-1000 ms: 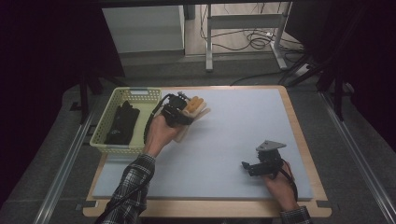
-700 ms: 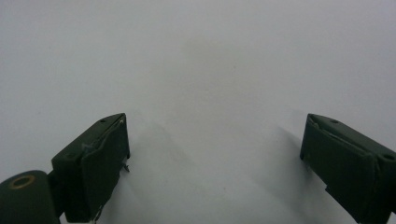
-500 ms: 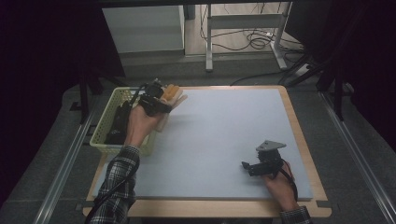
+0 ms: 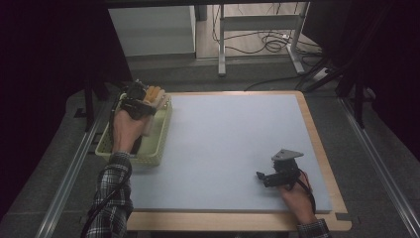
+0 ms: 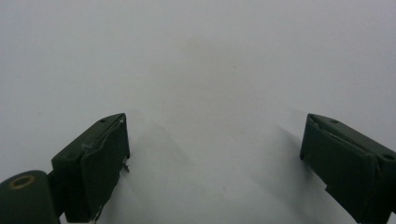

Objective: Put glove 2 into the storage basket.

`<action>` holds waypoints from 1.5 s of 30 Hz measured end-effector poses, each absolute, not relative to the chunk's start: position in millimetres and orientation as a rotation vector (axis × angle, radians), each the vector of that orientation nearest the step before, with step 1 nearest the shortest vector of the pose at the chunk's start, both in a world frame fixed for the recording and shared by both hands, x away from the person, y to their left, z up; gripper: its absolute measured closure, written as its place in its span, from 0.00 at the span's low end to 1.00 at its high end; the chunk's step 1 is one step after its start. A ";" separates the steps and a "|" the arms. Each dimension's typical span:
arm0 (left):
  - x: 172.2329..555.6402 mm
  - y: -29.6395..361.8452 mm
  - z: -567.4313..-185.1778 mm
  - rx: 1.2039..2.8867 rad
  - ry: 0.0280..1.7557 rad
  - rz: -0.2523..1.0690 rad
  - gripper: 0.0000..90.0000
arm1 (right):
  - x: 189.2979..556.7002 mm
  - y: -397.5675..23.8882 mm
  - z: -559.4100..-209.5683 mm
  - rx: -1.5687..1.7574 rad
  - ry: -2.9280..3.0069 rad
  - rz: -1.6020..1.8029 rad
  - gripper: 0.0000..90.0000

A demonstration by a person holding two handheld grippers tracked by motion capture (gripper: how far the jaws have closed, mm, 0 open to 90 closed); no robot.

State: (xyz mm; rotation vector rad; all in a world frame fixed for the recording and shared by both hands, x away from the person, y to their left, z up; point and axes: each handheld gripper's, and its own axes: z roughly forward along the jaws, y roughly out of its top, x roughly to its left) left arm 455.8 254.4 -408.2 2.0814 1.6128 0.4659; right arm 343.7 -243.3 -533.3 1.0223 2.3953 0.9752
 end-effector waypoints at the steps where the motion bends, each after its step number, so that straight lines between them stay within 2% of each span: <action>1: 456.3 256.6 -410.7 2.080 1.622 0.461 0.65 | 343.7 -243.3 -533.3 1.022 2.395 0.975 0.09; 9: 465.6 264.3 -445.6 2.080 1.662 0.425 0.64 | 343.7 -243.3 -533.3 1.022 2.395 0.976 0.09; 23: 483.8 249.2 -494.2 2.172 1.709 0.349 0.63 | 343.7 -243.3 -533.3 1.022 2.395 0.976 0.09; 27: 488.4 243.6 -505.0 2.207 1.722 0.286 0.61 | 343.6 -243.3 -533.3 1.022 2.395 0.976 0.09; 30: 489.7 246.3 -506.4 2.196 1.754 0.282 0.54 | 343.6 -243.3 -533.3 1.022 2.395 0.976 0.09; 35: 484.9 259.6 -498.0 2.167 1.744 0.273 0.23 | 343.6 -243.3 -533.3 1.022 2.395 0.976 0.09; 38: 477.9 264.1 -486.3 2.144 1.692 0.297 0.19 | 343.6 -243.3 -533.3 1.022 2.395 0.975 0.09; 41: 471.0 271.3 -471.9 2.106 1.657 0.328 0.20 | 343.6 -243.2 -533.3 1.021 2.395 0.975 0.09; 44: 465.0 280.6 -460.0 2.064 1.663 0.397 0.29 | 343.6 -243.2 -533.3 1.022 2.395 0.974 0.09; 45: 463.8 283.2 -458.1 2.059 1.671 0.415 0.37 | 343.6 -243.2 -533.3 1.022 2.395 0.975 0.09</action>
